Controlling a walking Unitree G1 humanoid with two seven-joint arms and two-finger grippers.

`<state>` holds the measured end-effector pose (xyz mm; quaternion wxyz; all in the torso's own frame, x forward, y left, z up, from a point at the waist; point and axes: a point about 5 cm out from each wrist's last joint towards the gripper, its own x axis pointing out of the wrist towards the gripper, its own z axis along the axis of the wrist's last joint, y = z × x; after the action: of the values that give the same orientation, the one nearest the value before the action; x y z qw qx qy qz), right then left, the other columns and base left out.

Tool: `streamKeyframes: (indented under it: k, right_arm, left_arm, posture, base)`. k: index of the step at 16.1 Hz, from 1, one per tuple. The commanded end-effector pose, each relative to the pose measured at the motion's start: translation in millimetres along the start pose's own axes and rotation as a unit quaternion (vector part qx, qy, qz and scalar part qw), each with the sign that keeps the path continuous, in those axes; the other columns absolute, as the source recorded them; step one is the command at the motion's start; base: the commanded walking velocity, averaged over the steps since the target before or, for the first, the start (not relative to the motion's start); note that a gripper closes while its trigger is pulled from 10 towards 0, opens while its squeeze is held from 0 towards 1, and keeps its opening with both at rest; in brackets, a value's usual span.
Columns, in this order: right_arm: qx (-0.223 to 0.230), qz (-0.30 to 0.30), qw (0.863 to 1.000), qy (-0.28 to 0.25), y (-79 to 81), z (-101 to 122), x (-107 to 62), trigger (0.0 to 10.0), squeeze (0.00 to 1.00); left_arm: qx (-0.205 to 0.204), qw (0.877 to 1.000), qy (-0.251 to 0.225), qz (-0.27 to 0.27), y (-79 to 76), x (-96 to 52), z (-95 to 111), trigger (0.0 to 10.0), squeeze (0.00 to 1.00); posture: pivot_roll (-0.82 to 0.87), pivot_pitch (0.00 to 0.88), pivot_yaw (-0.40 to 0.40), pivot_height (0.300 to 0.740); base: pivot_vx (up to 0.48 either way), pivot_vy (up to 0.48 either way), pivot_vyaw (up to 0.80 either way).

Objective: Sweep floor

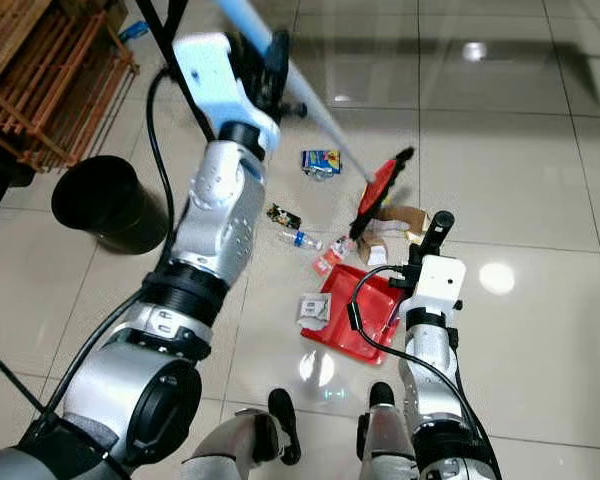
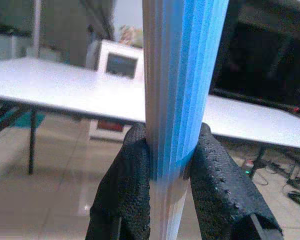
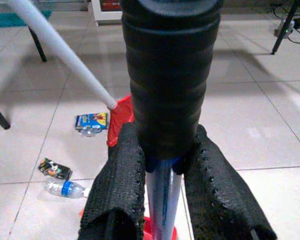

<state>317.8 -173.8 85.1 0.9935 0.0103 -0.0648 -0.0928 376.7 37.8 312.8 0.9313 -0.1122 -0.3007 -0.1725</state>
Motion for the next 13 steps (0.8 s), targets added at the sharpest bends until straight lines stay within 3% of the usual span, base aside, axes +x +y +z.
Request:
streamKeyframes:
  k: [1, 2, 3, 4, 5, 6, 8, 13]
  right_arm:
    - [0.007, 0.022, 0.997, 0.068, 9.1, -26.1, -15.5, 10.0, 0.00]
    - [0.006, 0.022, 0.997, 0.069, 8.3, -26.9, -15.9, 10.0, 0.00]
    - [0.005, 0.021, 0.997, 0.071, 7.0, -28.4, -17.2, 10.0, 0.00]
    - [0.004, 0.020, 0.997, 0.073, 5.2, -29.5, -18.2, 10.0, 0.00]
    - [0.004, 0.018, 0.997, 0.074, 3.5, -30.1, -18.8, 10.0, 0.00]
    - [0.004, 0.017, 0.997, 0.074, 3.1, -30.3, -18.9, 10.0, 0.00]
    - [0.002, 0.016, 0.997, 0.076, 1.2, -31.1, -19.0, 10.0, 0.00]
    - [-0.002, 0.015, 0.997, 0.075, -1.2, -30.9, -18.3, 10.0, 0.00]
  left_arm:
    - [0.047, 0.996, -0.014, -0.076, -9.0, 2.5, 15.3, 10.0, 0.00]
    - [0.090, 0.990, 0.004, -0.105, -5.0, -0.3, 13.5, 10.0, 0.00]
    - [0.168, 0.978, 0.045, -0.112, 9.8, -5.6, 5.2, 10.0, 0.00]
    - [0.221, 0.966, 0.078, -0.107, 24.9, -10.8, -1.9, 10.0, 0.00]
    - [0.257, 0.957, 0.093, -0.103, 35.0, -14.0, -3.5, 10.0, 0.00]
    - [0.266, 0.954, 0.095, -0.102, 37.3, -14.6, -3.4, 10.0, 0.00]
    - [0.333, 0.931, 0.118, -0.093, 45.5, -16.6, -3.0, 10.0, 0.00]
    - [0.292, 0.937, 0.181, -0.068, 39.4, -34.8, -32.2, 10.0, 0.00]
  posture:
    - [-0.06, 0.354, 0.163, 0.740]
    - [-0.05, 0.352, 0.166, 0.740]
    - [-0.05, 0.353, 0.170, 0.740]
    - [-0.04, 0.352, 0.172, 0.740]
    - [-0.04, 0.352, 0.172, 0.740]
    - [-0.04, 0.352, 0.172, 0.740]
    - [-0.04, 0.350, 0.170, 0.740]
    - [-0.05, 0.349, 0.169, 0.740]
  base:
    - [0.000, 0.000, 0.00]
    - [0.000, 0.000, 0.00]
    - [0.000, 0.000, 0.00]
    - [0.000, 0.000, 0.00]
    - [0.000, 0.000, 0.00]
    - [0.000, 0.000, 0.00]
    - [0.000, 0.000, 0.00]
    - [0.000, 0.000, 0.00]
